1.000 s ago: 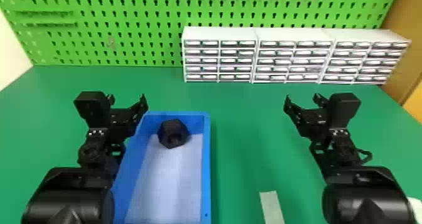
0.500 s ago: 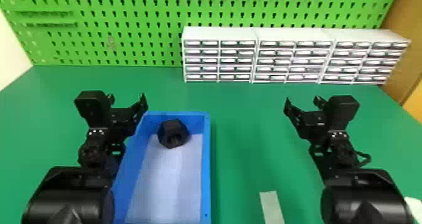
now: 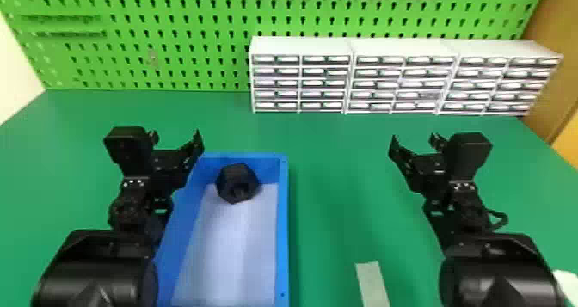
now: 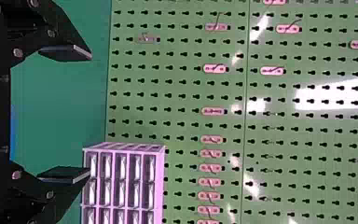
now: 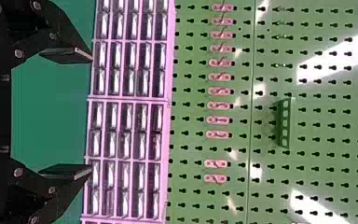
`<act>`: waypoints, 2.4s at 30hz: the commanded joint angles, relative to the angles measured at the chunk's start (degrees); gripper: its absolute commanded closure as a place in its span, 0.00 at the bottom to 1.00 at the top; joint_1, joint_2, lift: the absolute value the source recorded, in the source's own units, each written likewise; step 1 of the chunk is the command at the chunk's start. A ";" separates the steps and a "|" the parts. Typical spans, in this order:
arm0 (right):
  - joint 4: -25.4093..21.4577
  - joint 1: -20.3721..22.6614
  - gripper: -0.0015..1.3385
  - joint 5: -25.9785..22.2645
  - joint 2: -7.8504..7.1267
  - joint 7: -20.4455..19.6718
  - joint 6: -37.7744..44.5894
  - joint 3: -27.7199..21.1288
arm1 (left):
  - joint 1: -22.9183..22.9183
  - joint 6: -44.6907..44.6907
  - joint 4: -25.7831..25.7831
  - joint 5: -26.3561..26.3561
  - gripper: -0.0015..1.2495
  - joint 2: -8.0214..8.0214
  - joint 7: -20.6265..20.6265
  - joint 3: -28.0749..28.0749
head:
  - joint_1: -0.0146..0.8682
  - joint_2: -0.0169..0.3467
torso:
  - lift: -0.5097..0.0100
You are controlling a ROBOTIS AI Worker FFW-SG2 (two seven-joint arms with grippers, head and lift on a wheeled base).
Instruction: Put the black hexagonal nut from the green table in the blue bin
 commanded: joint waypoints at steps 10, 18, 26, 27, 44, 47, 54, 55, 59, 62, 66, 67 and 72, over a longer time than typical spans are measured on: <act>0.06 -0.05 0.33 0.10 0.11 -0.08 0.00 0.67 | -0.01 0.00 0.06 0.10 0.31 0.00 0.00 0.16 | 0.79 0.19 | 0.80; 0.33 -0.23 0.33 0.10 0.11 -0.17 0.00 0.67 | -0.36 0.00 0.06 0.10 0.31 0.00 0.00 -0.10 | 0.79 0.19 | 0.80; 0.33 -0.23 0.33 0.19 -0.16 -0.17 0.18 0.93 | -0.44 0.00 0.06 -0.16 0.31 0.00 0.00 -0.28 | 0.79 0.19 | 0.80; 0.33 -0.23 0.33 0.19 -0.16 -0.17 0.18 0.93 | -0.44 0.00 0.06 -0.07 0.31 0.00 0.00 -0.28 | 0.79 0.19 | 0.80; 0.15 -0.23 0.33 0.01 -0.33 -0.17 0.09 1.02 | -0.71 0.00 0.59 0.10 0.31 0.00 0.00 -1.16 | 0.79 0.19 | 0.80; 0.15 -0.05 0.33 0.10 -0.33 -0.17 0.09 0.76 | -0.71 0.00 0.59 0.02 0.31 0.00 0.00 -1.16 | 0.79 0.19 | 0.80; 0.15 -0.58 0.33 0.01 -0.42 -0.17 0.09 0.14 | -0.97 0.00 0.59 0.19 0.31 0.00 0.00 -1.42 | 0.79 0.19 | 0.80; 0.15 -0.84 0.33 0.10 -0.51 -0.17 0.09 0.23 | -0.80 0.00 0.59 0.46 0.31 0.00 0.00 -1.51 | 0.79 0.19 | 0.80; 0.15 -1.02 0.33 0.10 -0.51 -0.17 0.00 0.05 | -0.88 0.00 0.59 0.46 0.31 0.18 0.00 -1.60 | 0.79 0.19 | 0.80; 0.06 -1.02 0.33 0.10 -0.51 -0.17 0.00 0.14 | -0.88 0.00 0.59 0.46 0.31 0.18 0.00 -1.68 | 0.79 0.19 | 0.80; 0.06 -0.84 0.33 0.10 -0.51 -0.17 0.00 0.14 | -0.71 0.00 0.59 0.46 0.31 0.18 0.00 -1.51 | 0.79 0.19 | 0.80; 0.06 -0.84 0.33 0.10 -0.42 -0.17 0.00 0.14 | -0.62 0.00 0.59 0.46 0.31 0.18 0.00 -1.60 | 0.79 0.19 | 0.80; 0.06 -0.84 0.33 0.19 -0.42 -0.17 0.00 0.05 | -0.71 0.00 0.59 0.46 0.31 0.18 0.00 -1.68 | 0.79 0.19 | 0.80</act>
